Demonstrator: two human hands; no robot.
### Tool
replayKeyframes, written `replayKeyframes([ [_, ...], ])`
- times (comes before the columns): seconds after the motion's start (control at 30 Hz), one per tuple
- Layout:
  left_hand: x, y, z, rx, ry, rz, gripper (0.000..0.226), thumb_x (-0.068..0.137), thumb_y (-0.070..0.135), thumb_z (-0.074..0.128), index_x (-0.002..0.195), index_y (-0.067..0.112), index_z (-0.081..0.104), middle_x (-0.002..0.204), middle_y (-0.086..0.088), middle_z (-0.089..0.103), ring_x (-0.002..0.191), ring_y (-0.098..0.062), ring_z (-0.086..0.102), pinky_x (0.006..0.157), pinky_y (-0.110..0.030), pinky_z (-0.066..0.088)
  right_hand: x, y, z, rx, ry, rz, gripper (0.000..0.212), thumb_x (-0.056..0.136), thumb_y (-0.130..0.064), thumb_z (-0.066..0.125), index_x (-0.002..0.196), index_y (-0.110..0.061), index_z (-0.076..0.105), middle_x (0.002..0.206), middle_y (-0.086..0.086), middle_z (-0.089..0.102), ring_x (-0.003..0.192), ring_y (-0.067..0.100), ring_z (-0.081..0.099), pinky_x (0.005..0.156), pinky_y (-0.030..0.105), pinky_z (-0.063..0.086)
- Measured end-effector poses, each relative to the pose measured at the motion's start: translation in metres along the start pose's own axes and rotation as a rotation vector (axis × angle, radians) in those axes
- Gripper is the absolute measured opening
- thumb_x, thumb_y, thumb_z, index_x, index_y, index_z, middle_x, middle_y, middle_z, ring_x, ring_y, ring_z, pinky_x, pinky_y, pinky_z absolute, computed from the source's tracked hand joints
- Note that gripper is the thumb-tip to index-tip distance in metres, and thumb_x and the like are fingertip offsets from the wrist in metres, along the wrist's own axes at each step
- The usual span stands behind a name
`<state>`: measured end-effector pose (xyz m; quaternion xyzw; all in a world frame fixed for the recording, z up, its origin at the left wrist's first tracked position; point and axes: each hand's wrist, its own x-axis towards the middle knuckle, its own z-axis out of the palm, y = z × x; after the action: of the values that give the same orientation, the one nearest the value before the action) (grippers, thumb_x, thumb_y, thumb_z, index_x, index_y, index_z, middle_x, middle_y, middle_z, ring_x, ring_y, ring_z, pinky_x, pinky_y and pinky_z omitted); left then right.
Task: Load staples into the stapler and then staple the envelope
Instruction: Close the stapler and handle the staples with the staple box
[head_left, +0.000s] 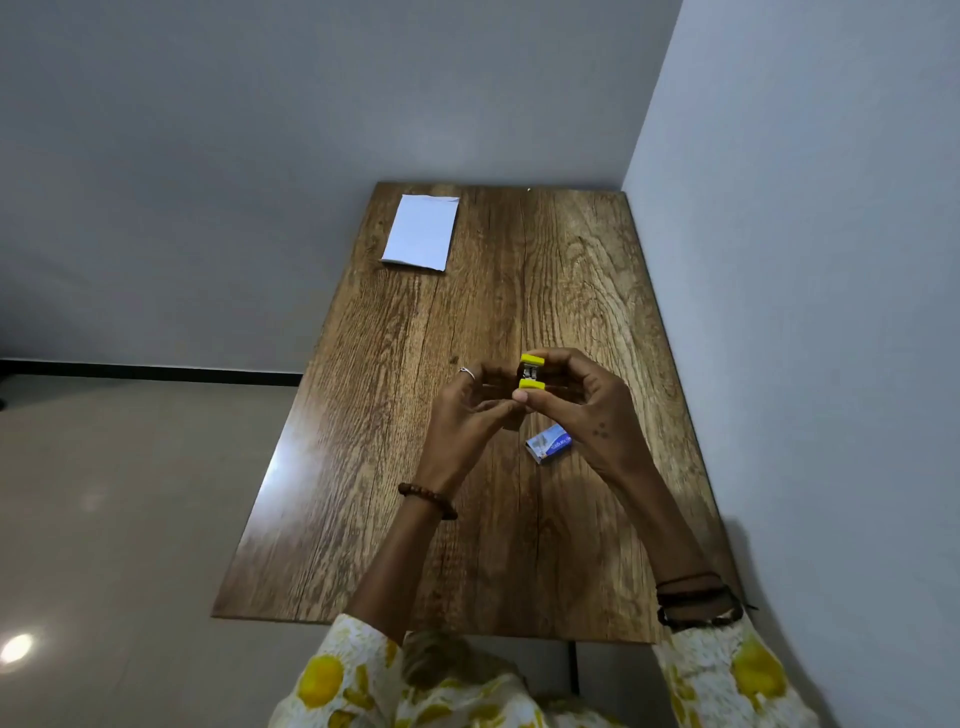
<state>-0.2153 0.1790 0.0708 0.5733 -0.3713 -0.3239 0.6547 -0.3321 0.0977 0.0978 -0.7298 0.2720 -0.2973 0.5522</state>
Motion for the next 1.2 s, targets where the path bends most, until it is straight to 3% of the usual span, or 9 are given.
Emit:
replayKeyframes([
  [0.17, 0.011, -0.003, -0.006, -0.034, -0.049, -0.059, 0.024, 0.08, -0.003, 0.062, 0.088, 0.017, 0.051, 0.089, 0.007, 0.061, 0.076, -0.004, 0.066, 0.066, -0.026, 0.055, 0.014, 0.003, 0.003, 0.101, -0.073, 0.07, 0.054, 0.073, -0.01, 0.073, 0.123, -0.019, 0.055, 0.108, -0.01, 0.065, 0.099, -0.001, 0.064, 0.082, 0.014, 0.051],
  [0.27, 0.018, -0.006, -0.012, -0.053, -0.038, -0.105, 0.028, 0.07, 0.018, 0.071, 0.087, 0.019, 0.049, 0.089, 0.002, 0.059, 0.078, -0.015, 0.063, 0.069, -0.038, 0.054, 0.023, 0.008, 0.009, 0.182, -0.054, 0.123, 0.056, 0.075, -0.003, 0.07, 0.126, -0.014, 0.053, 0.109, -0.005, 0.063, 0.094, -0.006, 0.064, 0.076, 0.01, 0.05],
  [0.33, 0.025, -0.007, -0.017, -0.066, -0.046, -0.16, 0.034, 0.066, 0.021, 0.074, 0.088, 0.019, 0.047, 0.086, -0.001, 0.061, 0.07, -0.015, 0.062, 0.058, -0.035, 0.05, 0.031, 0.013, 0.015, 0.233, -0.018, 0.154, 0.051, 0.077, 0.001, 0.067, 0.125, -0.01, 0.054, 0.111, -0.003, 0.062, 0.091, -0.009, 0.063, 0.073, 0.008, 0.05],
  [0.4, 0.032, -0.008, -0.022, -0.081, -0.048, -0.199, 0.036, 0.07, 0.008, 0.074, 0.091, 0.018, 0.046, 0.088, -0.006, 0.062, 0.064, -0.01, 0.062, 0.052, -0.027, 0.044, 0.037, 0.018, 0.021, 0.278, 0.015, 0.178, 0.046, 0.08, 0.002, 0.064, 0.123, -0.009, 0.055, 0.111, -0.001, 0.062, 0.092, -0.007, 0.064, 0.072, 0.01, 0.051],
  [0.6, 0.051, -0.018, -0.045, -0.193, -0.052, -0.315, 0.032, 0.08, -0.002, 0.062, 0.103, 0.017, 0.053, 0.096, -0.005, 0.062, 0.087, -0.014, 0.063, 0.068, -0.023, 0.054, 0.055, 0.041, 0.036, 0.51, 0.08, 0.297, 0.034, 0.084, -0.004, 0.057, 0.111, -0.023, 0.061, 0.095, -0.005, 0.073, 0.097, 0.011, 0.067, 0.076, 0.02, 0.055],
  [0.83, 0.068, -0.038, -0.058, -0.158, 0.004, -0.418, 0.029, 0.08, 0.0, 0.063, 0.096, 0.024, 0.057, 0.094, -0.006, 0.06, 0.091, -0.021, 0.06, 0.071, -0.031, 0.05, 0.065, 0.058, 0.054, 0.509, 0.179, 0.419, 0.031, 0.085, -0.008, 0.059, 0.111, -0.024, 0.057, 0.108, 0.0, 0.069, 0.102, 0.011, 0.065, 0.084, 0.026, 0.054],
  [0.93, 0.073, -0.047, -0.058, -0.131, 0.015, -0.447, 0.026, 0.081, 0.002, 0.063, 0.093, 0.024, 0.056, 0.092, -0.005, 0.057, 0.088, -0.018, 0.058, 0.064, -0.023, 0.051, 0.067, 0.068, 0.059, 0.447, 0.247, 0.476, 0.027, 0.085, -0.01, 0.062, 0.109, -0.02, 0.056, 0.107, 0.002, 0.068, 0.098, 0.008, 0.065, 0.078, 0.02, 0.052],
  [1.07, 0.076, -0.052, -0.051, -0.173, 0.022, -0.498, 0.021, 0.083, 0.001, 0.061, 0.091, 0.02, 0.055, 0.083, -0.003, 0.057, 0.073, -0.009, 0.061, 0.054, -0.014, 0.052, 0.068, 0.078, 0.061, 0.453, 0.382, 0.56, 0.019, 0.081, -0.01, 0.067, 0.1, -0.013, 0.064, 0.101, 0.007, 0.069, 0.102, 0.019, 0.064, 0.085, 0.023, 0.053],
  [1.2, 0.082, -0.058, -0.046, -0.178, 0.042, -0.512, 0.02, 0.084, 0.002, 0.06, 0.101, 0.009, 0.053, 0.082, -0.003, 0.058, 0.072, -0.009, 0.061, 0.053, -0.015, 0.053, 0.068, 0.08, 0.058, 0.461, 0.362, 0.606, 0.017, 0.082, -0.006, 0.065, 0.098, -0.011, 0.068, 0.101, 0.007, 0.069, 0.097, 0.014, 0.065, 0.073, 0.012, 0.054],
])
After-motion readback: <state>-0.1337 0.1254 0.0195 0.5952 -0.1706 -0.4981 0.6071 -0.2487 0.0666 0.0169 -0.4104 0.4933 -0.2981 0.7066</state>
